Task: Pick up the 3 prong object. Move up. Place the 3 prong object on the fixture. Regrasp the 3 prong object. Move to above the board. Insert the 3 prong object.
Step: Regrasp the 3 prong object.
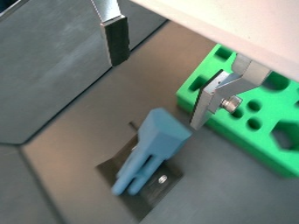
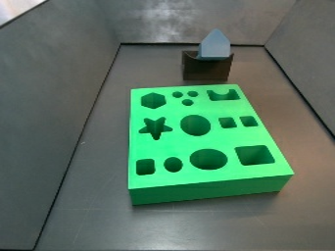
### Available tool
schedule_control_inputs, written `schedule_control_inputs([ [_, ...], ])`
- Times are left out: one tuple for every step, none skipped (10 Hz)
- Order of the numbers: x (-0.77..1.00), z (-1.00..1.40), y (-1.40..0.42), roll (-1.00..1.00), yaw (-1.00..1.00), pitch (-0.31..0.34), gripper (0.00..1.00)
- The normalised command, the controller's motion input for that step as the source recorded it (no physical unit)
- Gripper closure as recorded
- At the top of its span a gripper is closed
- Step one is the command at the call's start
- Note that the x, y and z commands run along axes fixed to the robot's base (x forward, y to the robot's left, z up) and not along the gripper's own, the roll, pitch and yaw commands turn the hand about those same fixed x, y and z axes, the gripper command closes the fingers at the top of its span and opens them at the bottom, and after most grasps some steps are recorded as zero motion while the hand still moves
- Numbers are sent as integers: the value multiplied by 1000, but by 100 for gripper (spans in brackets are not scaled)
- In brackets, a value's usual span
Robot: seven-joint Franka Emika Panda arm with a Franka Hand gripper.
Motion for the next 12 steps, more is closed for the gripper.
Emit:
schedule_control_inputs([
  [47,1,-27,1000,9,46,0],
  [57,-1,-31,1000,15,63,0],
  [65,-5,-28,1000,20,78,0],
  [83,-3,-38,1000,37,119,0],
  [90,-1,-41,1000,48,138,0],
  [95,-6,-44,1000,82,182,0],
  [96,-11,-47,934,116,207,0],
  [99,-6,-49,676,150,195,0],
  [101,-8,-50,549,167,183,0],
  [97,-4,-39,331,195,150,0],
  [89,1,-35,266,208,126,0],
  [80,-3,-40,197,214,71,0],
])
